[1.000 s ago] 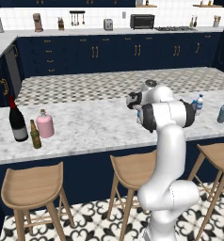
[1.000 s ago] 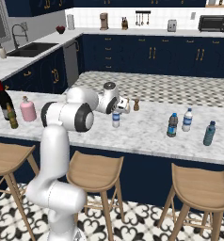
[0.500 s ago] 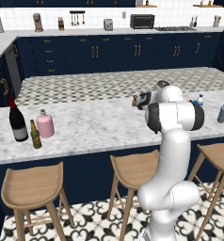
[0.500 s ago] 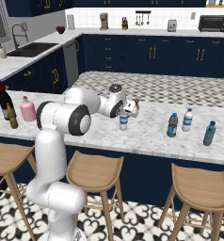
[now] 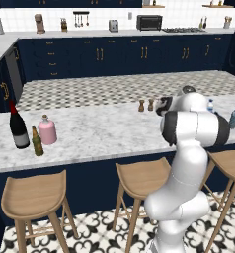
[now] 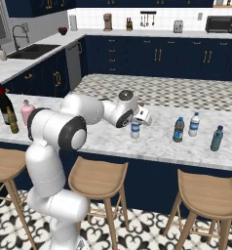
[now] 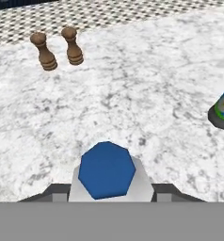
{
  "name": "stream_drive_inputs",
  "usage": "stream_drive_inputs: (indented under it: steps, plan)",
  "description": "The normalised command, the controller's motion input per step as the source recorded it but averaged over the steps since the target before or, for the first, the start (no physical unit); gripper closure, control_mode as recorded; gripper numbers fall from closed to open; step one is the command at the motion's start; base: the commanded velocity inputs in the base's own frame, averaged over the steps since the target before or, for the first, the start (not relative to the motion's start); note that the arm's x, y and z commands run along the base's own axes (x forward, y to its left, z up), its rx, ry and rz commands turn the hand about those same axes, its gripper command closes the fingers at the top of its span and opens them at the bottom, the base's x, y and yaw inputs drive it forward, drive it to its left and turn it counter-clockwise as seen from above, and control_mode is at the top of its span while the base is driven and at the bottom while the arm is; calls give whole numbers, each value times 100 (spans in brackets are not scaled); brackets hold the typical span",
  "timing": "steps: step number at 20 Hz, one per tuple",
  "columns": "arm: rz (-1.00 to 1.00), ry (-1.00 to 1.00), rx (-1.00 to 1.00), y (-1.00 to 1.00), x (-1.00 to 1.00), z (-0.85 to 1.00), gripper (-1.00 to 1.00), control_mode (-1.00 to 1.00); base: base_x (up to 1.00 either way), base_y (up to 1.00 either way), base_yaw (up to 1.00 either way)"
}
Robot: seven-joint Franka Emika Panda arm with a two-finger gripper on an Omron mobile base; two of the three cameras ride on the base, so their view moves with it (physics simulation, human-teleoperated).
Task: Move the plastic bottles in the middle to the plastics group, and the glass bottles in the middle to the glass group.
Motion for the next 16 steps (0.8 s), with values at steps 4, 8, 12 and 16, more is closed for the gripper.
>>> stream_drive_inputs:
  steps: [4, 8, 12, 16]
  plan:
    - [0, -2, -3, -58, -8, 40, 100, -100, 0, 0, 0]
    - [1, 0, 0, -79, -17, 9, 100, -100, 0, 0, 0]
    - [4, -5, 0, -84, -44, 0, 100, -100, 0, 0, 0]
    - [9, -5, 0, -68, -60, 0, 100, -100, 0, 0, 0]
